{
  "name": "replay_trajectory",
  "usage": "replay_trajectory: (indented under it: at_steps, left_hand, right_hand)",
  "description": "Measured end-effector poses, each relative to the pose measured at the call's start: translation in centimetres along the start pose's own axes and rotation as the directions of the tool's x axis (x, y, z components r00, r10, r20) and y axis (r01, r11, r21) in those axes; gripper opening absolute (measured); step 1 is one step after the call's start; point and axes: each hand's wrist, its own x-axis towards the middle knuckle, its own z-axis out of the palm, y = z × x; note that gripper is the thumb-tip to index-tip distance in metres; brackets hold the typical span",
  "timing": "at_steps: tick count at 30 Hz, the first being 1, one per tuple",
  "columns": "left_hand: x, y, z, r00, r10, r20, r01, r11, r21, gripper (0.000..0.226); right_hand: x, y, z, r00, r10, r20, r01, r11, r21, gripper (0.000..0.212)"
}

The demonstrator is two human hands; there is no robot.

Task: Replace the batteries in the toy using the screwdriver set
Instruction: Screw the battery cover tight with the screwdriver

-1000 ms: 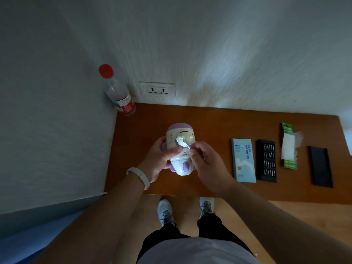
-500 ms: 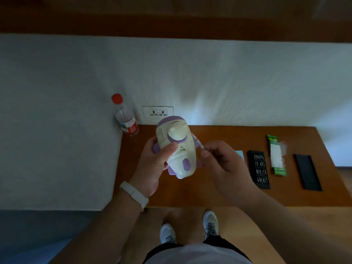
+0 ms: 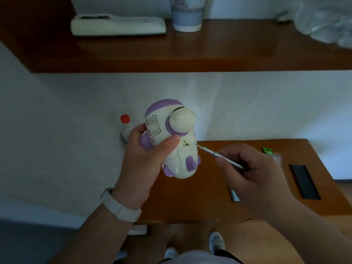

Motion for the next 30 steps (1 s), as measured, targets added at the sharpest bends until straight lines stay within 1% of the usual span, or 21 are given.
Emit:
replay_trajectory:
  at_steps: [2,5,10,14,16,24,30]
  left_hand:
    - [-0.3,0.3,0.0,0.999,0.027,-0.023,-0.026,0.999,0.026,0.086]
    - [-0.6,0.7,0.0,0.997,0.065,-0.040,-0.063,0.996,0.068,0.086]
    - [-1.6,1.5,0.1,0.990,0.116,-0.077,-0.106,0.987,0.120,0.092]
    - [-2.3,2.3,0.3,0.983,0.157,-0.093,-0.145,0.982,0.122,0.087]
    - [-2.6,2.7,0.5,0.977,0.183,-0.106,-0.167,0.976,0.141,0.090]
    - [-2.9,3.6,0.6,0.956,0.252,-0.149,-0.224,0.957,0.186,0.073]
    - [-3.0,3.8,0.7,0.946,0.286,-0.152,-0.248,0.942,0.226,0.073]
  right_hand:
    - [-0.1,-0.5,-0.4,1.000,-0.028,0.001,0.028,0.998,-0.058,0.014]
    - [-0.2,-1.3,-0.9,0.998,-0.058,0.006,0.058,0.988,-0.142,0.015]
    - [-0.3,-2.8,-1.6,0.993,-0.117,0.002,0.115,0.971,-0.207,0.020]
    - [0.1,-3.4,-1.8,0.985,-0.169,0.018,0.168,0.953,-0.252,0.022]
    - [0.3,-3.5,-1.8,0.982,-0.188,0.020,0.186,0.945,-0.267,0.023]
    - [1.0,-3.7,-2.2,0.979,-0.201,0.022,0.199,0.938,-0.283,0.022]
    - [1.2,-3.6,-2.2,0.979,-0.206,0.012,0.201,0.940,-0.274,0.020]
